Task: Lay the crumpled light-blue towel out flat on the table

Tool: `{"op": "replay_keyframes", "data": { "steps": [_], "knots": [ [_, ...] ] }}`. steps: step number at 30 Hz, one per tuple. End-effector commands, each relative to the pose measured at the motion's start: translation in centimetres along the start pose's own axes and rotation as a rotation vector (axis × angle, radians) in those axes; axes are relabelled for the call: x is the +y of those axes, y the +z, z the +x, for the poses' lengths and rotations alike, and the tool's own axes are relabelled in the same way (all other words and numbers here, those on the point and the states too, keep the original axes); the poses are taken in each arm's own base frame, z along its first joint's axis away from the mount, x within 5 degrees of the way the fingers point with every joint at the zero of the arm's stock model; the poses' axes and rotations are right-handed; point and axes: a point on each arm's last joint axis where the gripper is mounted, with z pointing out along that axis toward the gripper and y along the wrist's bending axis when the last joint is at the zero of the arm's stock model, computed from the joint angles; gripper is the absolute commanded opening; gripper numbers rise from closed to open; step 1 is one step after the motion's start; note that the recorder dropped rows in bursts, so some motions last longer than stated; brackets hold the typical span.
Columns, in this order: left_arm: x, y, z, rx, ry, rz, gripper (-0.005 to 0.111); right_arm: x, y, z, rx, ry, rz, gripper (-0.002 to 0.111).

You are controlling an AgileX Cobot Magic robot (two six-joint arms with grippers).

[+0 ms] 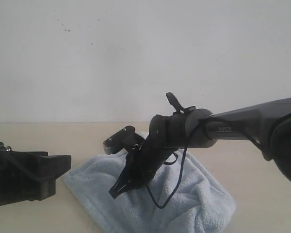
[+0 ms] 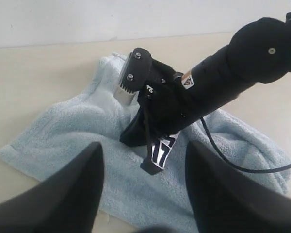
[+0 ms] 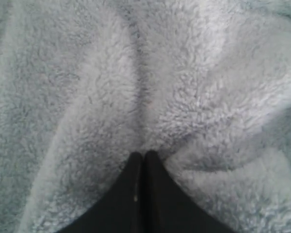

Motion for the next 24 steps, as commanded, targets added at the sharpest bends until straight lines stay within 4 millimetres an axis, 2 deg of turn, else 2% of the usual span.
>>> {"op": "replay_keyframes", "data": {
  "steps": [1,5,12,14,18,24],
  "knots": [
    [-0.1,0.1,0.2,-0.002,0.018,0.01,0.05,3.7,0.4,1.4,0.161,-0.072,-0.238,0.0],
    [-0.1,0.1,0.2,0.003,0.022,0.008,0.05,7.5,0.4,1.0,0.165,-0.051,-0.396,0.0],
    [0.0,0.1,0.4,0.03,0.046,-0.004,0.05,16.0,0.2,1.0,0.231,-0.231,-0.552,0.0],
    [0.1,0.0,0.5,0.043,0.064,-0.013,0.05,17.1,-0.2,0.9,0.23,-0.26,-0.564,0.0],
    [0.5,-0.2,0.4,0.046,0.109,-0.031,0.05,17.3,-2.4,-0.5,0.171,-0.281,-0.553,0.0],
    [1.6,-1.3,-0.6,-0.016,0.081,-0.087,0.05,14.9,-7.1,-2.5,0.081,-0.266,-0.521,0.0]
  ]
}}
